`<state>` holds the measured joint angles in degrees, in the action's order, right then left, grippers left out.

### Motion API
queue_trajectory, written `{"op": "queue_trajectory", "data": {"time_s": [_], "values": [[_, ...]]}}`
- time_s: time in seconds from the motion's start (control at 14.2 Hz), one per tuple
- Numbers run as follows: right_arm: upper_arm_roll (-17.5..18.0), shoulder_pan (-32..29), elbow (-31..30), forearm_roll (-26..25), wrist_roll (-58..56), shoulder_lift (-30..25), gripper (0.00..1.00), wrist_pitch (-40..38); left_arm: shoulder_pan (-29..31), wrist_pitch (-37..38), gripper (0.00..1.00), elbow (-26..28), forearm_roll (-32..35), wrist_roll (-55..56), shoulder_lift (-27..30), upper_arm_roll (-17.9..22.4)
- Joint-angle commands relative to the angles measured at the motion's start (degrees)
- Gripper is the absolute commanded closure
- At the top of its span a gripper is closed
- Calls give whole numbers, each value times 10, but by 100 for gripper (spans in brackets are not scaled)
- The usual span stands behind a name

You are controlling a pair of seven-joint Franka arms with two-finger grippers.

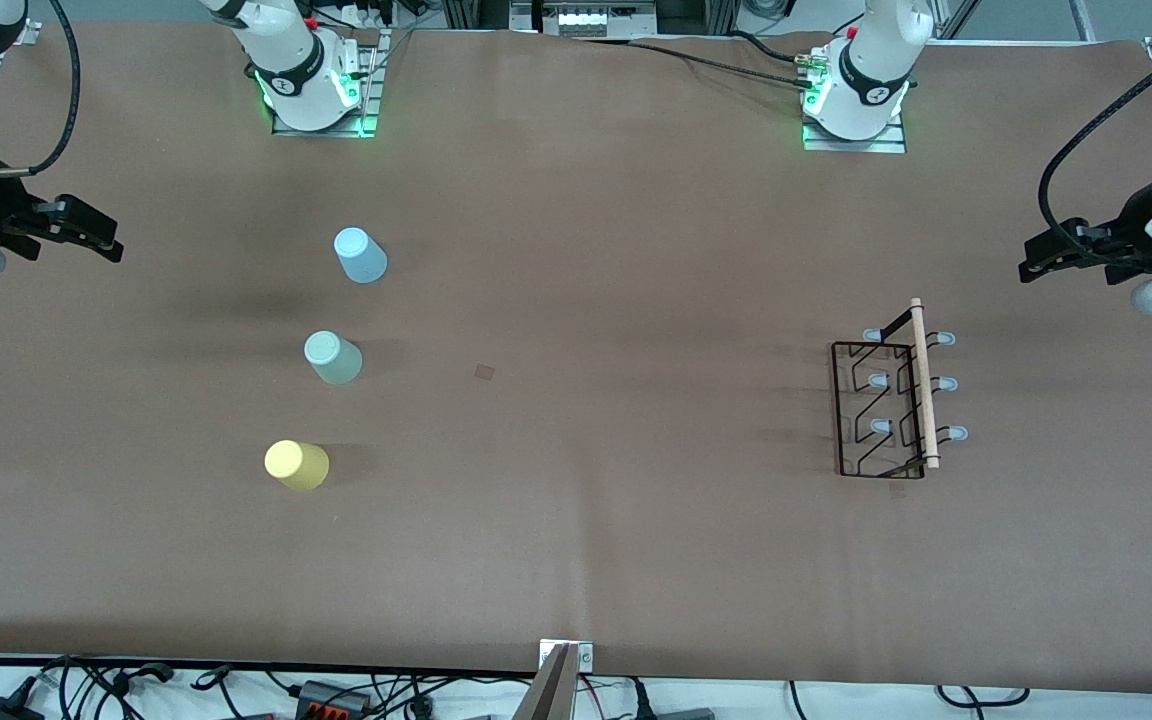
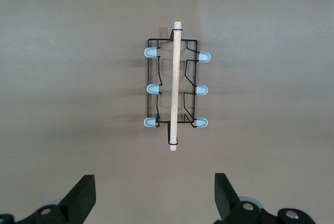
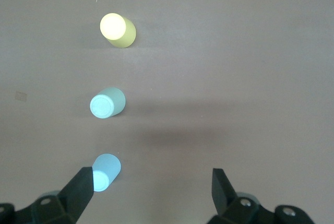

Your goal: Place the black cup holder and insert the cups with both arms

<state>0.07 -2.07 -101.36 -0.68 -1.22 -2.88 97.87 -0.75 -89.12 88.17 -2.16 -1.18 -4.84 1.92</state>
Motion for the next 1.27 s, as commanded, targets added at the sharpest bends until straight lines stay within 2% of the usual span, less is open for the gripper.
{"op": "queue_trajectory", "data": {"time_s": [0.0,0.14,0.28,0.49,0.63,1.06,1.2], "values": [[5,-3,-4,3,-11,-7,0,0,12,-6,0,-14,-32,-16,-32,-4],[5,-3,-4,3,-11,-7,0,-1,13,-13,0,-7,-49,-15,-54,-3],[5,-3,-4,3,-11,-6,0,0,15,-67,0,2,-49,-32,-91,-3],[5,-3,-3,3,-10,-3,0,1,19,-225,0,113,-49,-74,-101,-4],[5,-3,-3,4,-10,-2,0,2,11,-285,0,158,-49,-72,-104,-6],[5,-3,-4,4,-10,1,0,2,-7,-355,0,210,-49,-66,-123,-6],[5,-3,-4,4,-10,2,0,2,-12,-356,9,226,-48,-46,-119,-7]]}}
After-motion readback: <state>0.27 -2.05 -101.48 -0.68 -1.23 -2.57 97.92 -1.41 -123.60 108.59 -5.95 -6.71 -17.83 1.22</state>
